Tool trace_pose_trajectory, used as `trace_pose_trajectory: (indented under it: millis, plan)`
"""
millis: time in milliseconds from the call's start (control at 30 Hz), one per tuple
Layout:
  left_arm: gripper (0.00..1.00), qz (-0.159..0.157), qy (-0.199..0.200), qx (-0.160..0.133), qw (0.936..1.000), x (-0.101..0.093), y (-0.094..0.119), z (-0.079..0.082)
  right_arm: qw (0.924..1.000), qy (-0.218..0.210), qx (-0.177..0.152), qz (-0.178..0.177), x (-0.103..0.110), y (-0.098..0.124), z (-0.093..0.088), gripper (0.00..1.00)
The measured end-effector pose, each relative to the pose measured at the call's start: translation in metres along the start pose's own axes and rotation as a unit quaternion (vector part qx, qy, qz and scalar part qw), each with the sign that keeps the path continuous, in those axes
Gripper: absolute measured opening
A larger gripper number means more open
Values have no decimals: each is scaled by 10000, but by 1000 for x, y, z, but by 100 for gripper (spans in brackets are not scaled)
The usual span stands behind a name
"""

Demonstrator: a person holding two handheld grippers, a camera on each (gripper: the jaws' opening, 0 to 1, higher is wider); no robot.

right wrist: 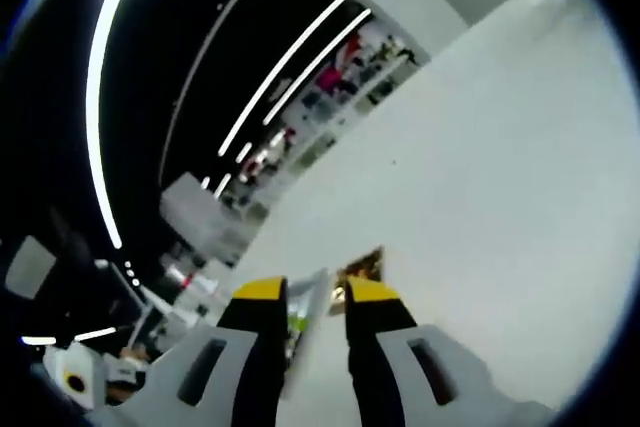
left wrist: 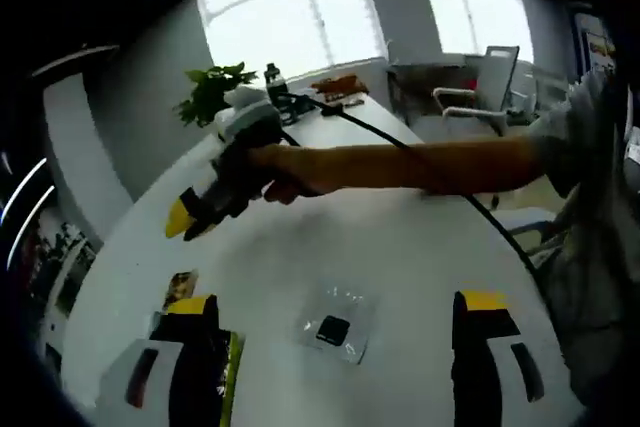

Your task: Arrange the skincare products in the storage area until every visible bottle or jar stands upright without overlapping.

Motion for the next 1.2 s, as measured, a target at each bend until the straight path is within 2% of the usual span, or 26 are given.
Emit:
trace_pose_trajectory:
  millis: [33, 100, 133, 167, 233, 300, 333, 367, 400, 433, 467, 567, 633, 700, 733, 933, 1000, 1133, 1200]
  plan:
    - [97, -21, 17, 35, 10000, 1, -1, 1, 10000, 6, -11, 5, 0, 0, 0, 22]
    - [88, -364, 130, 173, 9991, 4, -10, 3, 10000, 16, -38, 12, 1, 1, 2, 21]
    - [83, -407, 247, 265, 9985, 7, -15, 3, 10000, 20, -57, 11, 0, 1, 5, 21]
    - [79, -509, 272, 500, 9971, 8, -20, 0, 10000, 28, -81, 8, 1, 3, 4, 21]
    - [78, -608, 58, 858, 9944, 10, -27, -6, 9999, 14, -130, 9, 2, 6, 3, 21]
    - [81, -846, -221, 1324, 9873, 8, -31, -12, 9998, -68, -182, 45, 2, 8, 4, 21]
    - [83, -894, -262, 1384, 9860, 6, -31, -13, 9998, -85, -185, 57, 1, 8, 4, 21]
    - [81, -1038, -98, 1392, 9848, 5, -32, -9, 9996, -170, -218, 104, 1, 9, 7, 21]
    - [83, -1181, -197, 1456, 9821, 5, -32, -7, 9994, -202, -245, 135, 1, 10, 8, 21]
    - [83, -1182, -300, 1525, 9807, 5, -33, -6, 9993, -231, -263, 160, 1, 10, 9, 21]
    - [83, -1205, -533, 1729, 9761, 7, -34, -8, 9991, -264, -268, 191, 1, 9, 11, 21]
    - [78, -1574, -302, 1946, 9677, 6, -38, -6, 9992, -246, -224, 206, 2, 6, 13, 21]
    - [78, -1667, -238, 2010, 9650, 8, -41, -6, 9993, -220, -199, 207, 2, 5, 14, 21]
    - [79, -1747, -6, 2105, 9619, 11, -44, -8, 9994, -214, -196, 209, 1, 4, 17, 21]
    - [79, -1763, -175, 2057, 9624, 12, -44, -7, 9994, -214, -199, 207, 1, 4, 17, 20]
    - [77, -1744, -179, 2195, 9597, 10, -44, -5, 9991, -277, -262, 209, -2, 4, 21, 20]
    - [70, -1717, -125, 2195, 9603, 10, -41, -4, 9990, -296, -252, 217, -2, 4, 21, 19]
    - [43, -1734, -117, 2130, 9615, 10, -36, -3, 9990, -294, -235, 223, -1, 5, 20, 19]
    - [40, -1731, -106, 2100, 9622, 9, -35, -5, 9991, -292, -201, 219, 0, 5, 16, 19]
Point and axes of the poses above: the point that each gripper's makers call its tool centre point, and the gripper's own axes: y roughly backward along the fingers, x roughly to its left, z roughly out of its top, the point moved 7 cm from there along y, roughly backward along the fingers, and after that the axes turned 5 degrees about -y, right-handed, at the moved point
